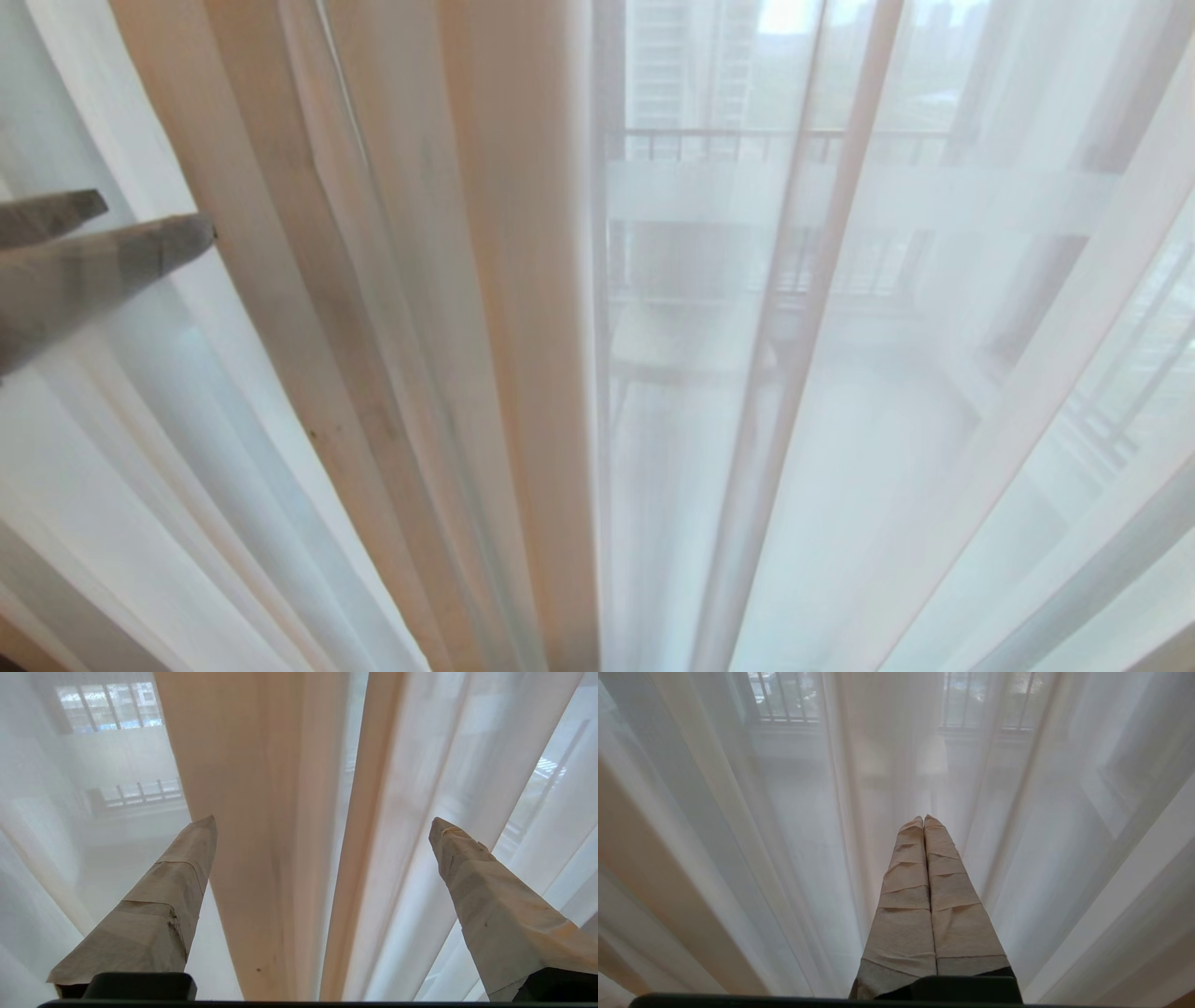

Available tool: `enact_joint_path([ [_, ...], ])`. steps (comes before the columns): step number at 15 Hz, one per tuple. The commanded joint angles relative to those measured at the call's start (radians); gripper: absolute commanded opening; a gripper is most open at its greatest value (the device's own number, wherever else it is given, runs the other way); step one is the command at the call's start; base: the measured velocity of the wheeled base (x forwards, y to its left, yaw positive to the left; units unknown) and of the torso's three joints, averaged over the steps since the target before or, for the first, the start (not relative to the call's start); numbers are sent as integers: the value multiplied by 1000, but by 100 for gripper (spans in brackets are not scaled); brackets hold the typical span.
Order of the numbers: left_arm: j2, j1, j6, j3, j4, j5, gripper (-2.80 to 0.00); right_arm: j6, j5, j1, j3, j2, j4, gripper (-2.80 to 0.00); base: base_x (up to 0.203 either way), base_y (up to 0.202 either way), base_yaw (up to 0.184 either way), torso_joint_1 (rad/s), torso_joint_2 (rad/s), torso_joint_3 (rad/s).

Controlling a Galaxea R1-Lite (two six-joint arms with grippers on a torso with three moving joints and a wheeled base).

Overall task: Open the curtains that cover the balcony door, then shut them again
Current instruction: Close the inner curtains on both sides

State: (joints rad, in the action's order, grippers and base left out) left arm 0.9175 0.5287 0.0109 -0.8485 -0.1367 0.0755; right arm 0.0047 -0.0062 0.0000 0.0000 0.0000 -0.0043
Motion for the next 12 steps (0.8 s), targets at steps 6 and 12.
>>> enact_joint_path([
  [6, -79, 13, 0, 52, 14, 10, 0, 0, 0, 0, 0, 0, 0, -280, 0, 0, 0, 0, 0, 0],
  [12, -135, 13, 0, 90, 19, 9, -280, 0, 0, 0, 0, 0, 0, -280, 0, 0, 0, 0, 0, 0],
])
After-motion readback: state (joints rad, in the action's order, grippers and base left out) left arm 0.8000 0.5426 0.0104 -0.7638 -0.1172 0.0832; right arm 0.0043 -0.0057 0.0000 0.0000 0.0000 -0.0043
